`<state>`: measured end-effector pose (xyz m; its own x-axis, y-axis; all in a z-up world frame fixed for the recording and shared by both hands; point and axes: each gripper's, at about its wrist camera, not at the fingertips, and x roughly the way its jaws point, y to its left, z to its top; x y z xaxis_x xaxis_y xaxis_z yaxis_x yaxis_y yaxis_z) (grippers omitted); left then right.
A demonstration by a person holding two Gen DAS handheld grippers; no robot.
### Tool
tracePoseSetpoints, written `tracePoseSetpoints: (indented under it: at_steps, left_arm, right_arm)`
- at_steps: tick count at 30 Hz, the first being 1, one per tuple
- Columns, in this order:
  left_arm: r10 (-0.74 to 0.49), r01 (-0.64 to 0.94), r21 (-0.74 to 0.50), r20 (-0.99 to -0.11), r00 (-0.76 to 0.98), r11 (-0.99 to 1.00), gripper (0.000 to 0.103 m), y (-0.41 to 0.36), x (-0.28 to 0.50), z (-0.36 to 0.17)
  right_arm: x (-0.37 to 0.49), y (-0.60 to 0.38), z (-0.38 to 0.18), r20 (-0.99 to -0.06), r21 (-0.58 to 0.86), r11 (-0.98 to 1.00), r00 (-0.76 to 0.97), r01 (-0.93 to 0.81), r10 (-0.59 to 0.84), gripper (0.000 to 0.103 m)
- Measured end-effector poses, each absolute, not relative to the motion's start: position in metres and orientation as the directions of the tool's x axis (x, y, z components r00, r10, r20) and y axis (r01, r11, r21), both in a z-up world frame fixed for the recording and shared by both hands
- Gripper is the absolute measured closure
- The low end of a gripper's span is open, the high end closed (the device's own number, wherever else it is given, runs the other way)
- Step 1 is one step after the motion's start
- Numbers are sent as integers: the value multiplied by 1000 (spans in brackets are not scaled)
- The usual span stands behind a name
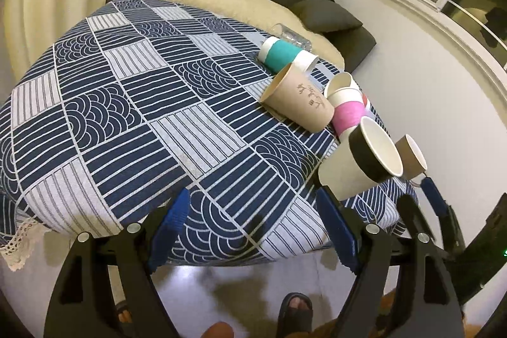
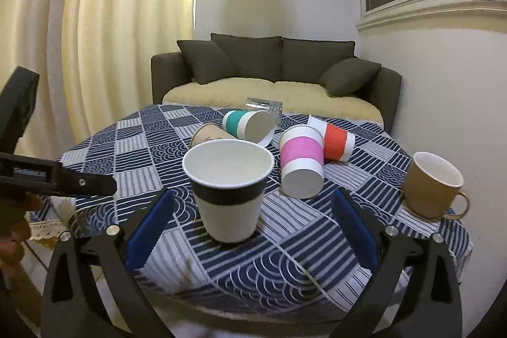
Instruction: Flip cup upright
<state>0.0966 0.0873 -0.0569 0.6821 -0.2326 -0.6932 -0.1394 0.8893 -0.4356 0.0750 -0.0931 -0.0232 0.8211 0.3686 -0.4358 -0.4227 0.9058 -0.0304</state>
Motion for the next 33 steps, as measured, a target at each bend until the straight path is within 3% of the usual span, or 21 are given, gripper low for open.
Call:
tracePoseSetpoints:
  at_steps: [4,6,7,22,33]
  left_arm:
    - [-223,-114,-420,-670,708,900,23,80,85,-46]
    - [-218,-95,-402,-665,714,911,11,74,83,-43]
    - [-218,-85,-394,-660,719,915,10,71,81,-41]
    - [-207,63,-256,-585,784,964,7,15,20,-12]
    - [-193,86,-214,-552,811,973,7,3,-21,11]
  right_arm:
    - [59,-113,-7,-433,-7,902,815,-431,386,5]
    - [55,-121,1,-427,4,901,814,-434,394,5]
    - [53,-126,6,-427,9,900,813,-435,397,5]
    - [14,-175,44,-407,31,864,783,-502,469,5]
    - [1,-181,50,-445,39,805,711,-592,545,5]
